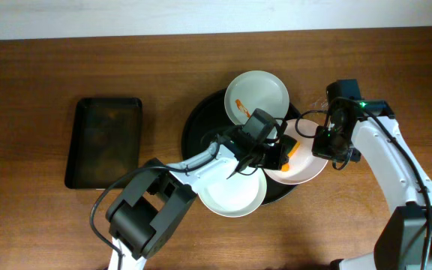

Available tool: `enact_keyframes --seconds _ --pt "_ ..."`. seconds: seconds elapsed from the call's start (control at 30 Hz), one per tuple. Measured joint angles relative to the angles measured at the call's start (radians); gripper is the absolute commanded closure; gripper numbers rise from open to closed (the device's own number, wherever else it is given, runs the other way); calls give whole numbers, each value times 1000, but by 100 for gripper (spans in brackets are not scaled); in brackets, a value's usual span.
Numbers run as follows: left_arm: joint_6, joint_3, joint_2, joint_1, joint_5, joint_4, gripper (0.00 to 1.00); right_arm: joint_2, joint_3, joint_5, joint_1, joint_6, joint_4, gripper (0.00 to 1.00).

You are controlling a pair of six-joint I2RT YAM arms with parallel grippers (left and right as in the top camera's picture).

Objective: Clean dirty plates on tray and stack at the side
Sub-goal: 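Scrub the tilted right plate with the sponge held in the left gripper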

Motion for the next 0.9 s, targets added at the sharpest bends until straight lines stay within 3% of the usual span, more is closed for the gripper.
enact_keyframes --seconds 0.43,0.9 --pt "0 3 42 -6 -4 55 100 0 -5 35 -1 -7 -6 96" --pt "2 6 45 -6 -171 59 100 0 -5 37 -1 -4 -16 96"
